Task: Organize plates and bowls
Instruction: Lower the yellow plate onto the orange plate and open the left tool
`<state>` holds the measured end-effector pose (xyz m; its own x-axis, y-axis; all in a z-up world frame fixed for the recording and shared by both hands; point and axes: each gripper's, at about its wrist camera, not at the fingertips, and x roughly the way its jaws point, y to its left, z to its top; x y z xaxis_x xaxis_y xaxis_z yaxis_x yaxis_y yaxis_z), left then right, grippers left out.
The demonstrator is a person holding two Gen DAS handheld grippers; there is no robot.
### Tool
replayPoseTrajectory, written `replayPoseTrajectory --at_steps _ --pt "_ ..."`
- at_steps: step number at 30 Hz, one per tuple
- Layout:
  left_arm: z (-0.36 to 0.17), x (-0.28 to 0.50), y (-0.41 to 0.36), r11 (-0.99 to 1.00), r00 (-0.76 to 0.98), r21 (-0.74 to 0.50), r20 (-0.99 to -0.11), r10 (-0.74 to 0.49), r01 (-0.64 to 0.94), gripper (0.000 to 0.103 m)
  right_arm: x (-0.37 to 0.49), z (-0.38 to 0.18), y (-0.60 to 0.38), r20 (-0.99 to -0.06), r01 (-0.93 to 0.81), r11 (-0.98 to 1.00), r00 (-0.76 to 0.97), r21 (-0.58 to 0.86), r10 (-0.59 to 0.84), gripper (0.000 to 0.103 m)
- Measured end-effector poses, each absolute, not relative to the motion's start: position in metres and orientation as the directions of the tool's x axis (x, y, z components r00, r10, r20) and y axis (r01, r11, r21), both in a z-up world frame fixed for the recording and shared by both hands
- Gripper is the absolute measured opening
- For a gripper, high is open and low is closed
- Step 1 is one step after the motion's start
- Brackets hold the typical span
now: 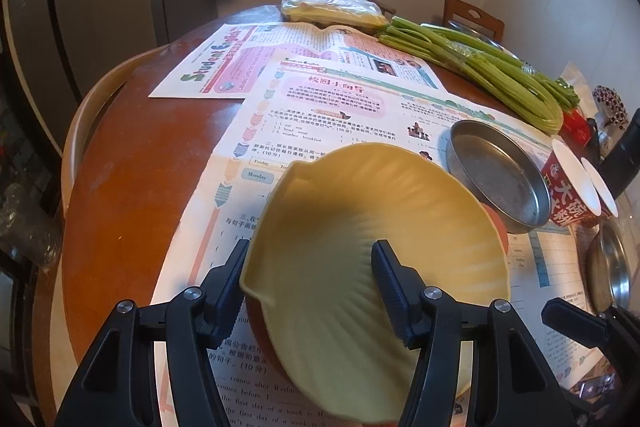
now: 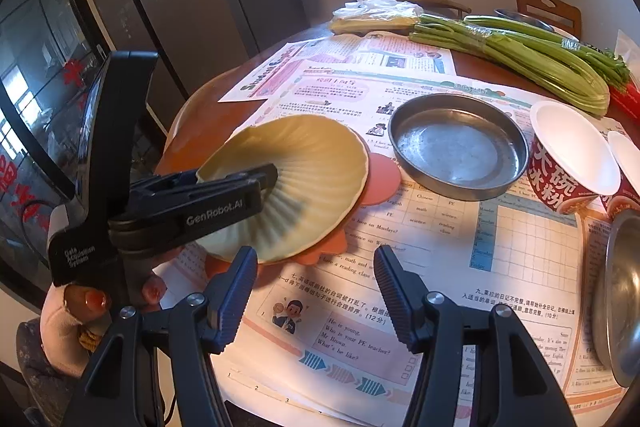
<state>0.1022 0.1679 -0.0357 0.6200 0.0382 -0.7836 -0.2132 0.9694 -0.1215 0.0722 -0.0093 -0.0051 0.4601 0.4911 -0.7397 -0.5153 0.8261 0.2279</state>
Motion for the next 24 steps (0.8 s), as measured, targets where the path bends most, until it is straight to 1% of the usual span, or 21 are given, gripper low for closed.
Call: replayPoseTrajectory --at_steps 3,9,11,12,13,19,24 --pt "-0.033 0.097 0.168 0.968 0.623 -0.112 -0.781 0.055 -0.226 0.063 0.072 -0.002 -0.013 -0.731 -0.510 0.829 0.472 0.229 0.492 0.060" --pt "-0.018 0.080 0.170 0.960 0.653 -0.138 -0.755 0.058 -0.244 0.063 0.071 0.003 -0.020 -0.716 -0.499 0.837 0.497 0.225 0.490 0.060" --pt "-0.009 0.070 0.168 0.959 0.676 -0.150 -0.734 0.056 -0.242 0.065 0.069 0.005 -0.024 -0.712 -0.495 0.840 0.507 0.222 0.487 0.060" --pt "-0.006 0.067 0.166 0.959 0.685 -0.155 -0.727 0.052 -0.237 0.068 0.068 0.006 -0.025 -0.710 -0.493 0.841 0.510 0.221 0.485 0.060" --pt "-0.003 0.064 0.164 0.960 0.693 -0.160 -0.720 0.046 -0.230 0.069 0.067 0.007 -0.027 -0.710 -0.488 0.846 0.517 0.215 0.479 0.060" --pt "0.015 0.049 0.143 0.969 0.728 -0.178 -0.685 0.004 -0.173 0.069 0.065 0.011 -0.040 -0.700 -0.455 0.868 0.554 0.199 0.451 0.060" --pt "0.023 0.045 0.126 0.973 0.736 -0.179 -0.677 -0.017 -0.143 0.070 0.065 0.019 -0.056 -0.682 -0.431 0.879 0.581 0.205 0.444 0.060"
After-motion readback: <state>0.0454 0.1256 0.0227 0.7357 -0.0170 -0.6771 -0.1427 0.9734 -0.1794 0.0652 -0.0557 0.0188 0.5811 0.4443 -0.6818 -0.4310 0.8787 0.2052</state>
